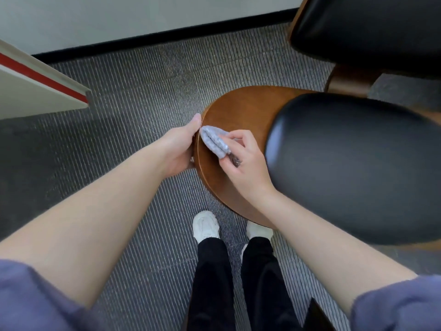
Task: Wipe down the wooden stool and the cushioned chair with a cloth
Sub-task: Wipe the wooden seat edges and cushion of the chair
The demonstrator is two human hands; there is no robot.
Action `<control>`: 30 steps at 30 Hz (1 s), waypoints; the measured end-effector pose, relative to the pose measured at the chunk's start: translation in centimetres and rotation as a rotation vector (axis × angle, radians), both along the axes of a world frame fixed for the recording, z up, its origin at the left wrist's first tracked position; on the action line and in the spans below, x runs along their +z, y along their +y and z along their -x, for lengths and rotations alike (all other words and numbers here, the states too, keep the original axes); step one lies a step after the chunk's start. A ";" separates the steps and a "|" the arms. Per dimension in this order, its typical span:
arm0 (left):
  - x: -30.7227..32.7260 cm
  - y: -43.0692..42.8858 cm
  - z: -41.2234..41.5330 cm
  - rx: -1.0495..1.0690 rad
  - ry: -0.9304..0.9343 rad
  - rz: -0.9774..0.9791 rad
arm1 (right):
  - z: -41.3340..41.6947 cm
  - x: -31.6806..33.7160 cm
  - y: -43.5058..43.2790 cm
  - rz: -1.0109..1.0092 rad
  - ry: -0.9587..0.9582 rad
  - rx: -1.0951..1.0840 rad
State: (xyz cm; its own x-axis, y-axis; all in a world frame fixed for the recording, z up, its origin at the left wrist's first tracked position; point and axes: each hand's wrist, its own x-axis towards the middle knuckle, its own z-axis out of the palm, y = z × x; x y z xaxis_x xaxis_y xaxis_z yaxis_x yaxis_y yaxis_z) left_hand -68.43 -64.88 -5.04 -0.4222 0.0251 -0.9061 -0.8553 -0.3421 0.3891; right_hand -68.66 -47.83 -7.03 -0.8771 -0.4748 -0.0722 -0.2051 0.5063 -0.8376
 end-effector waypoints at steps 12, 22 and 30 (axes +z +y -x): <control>0.8 0.1 0.3 -0.011 -0.046 0.000 | -0.8 0.7 -0.8 0.033 0.007 -0.026; 1.9 0.9 0.9 -0.033 -0.139 0.291 | -3.2 1.2 0.0 0.031 -0.014 0.000; 1.9 3.2 -0.5 0.113 -0.015 0.224 | -5.6 0.8 2.3 0.014 -0.081 -0.055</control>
State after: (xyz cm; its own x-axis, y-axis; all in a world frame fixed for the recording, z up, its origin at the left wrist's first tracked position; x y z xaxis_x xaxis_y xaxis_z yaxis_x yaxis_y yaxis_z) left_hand -67.97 -61.67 -3.10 -0.3973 -0.2240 -0.8899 -0.8231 -0.3419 0.4535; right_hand -63.11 -45.58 -6.26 -0.8935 -0.4277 -0.1371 -0.1091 0.5028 -0.8575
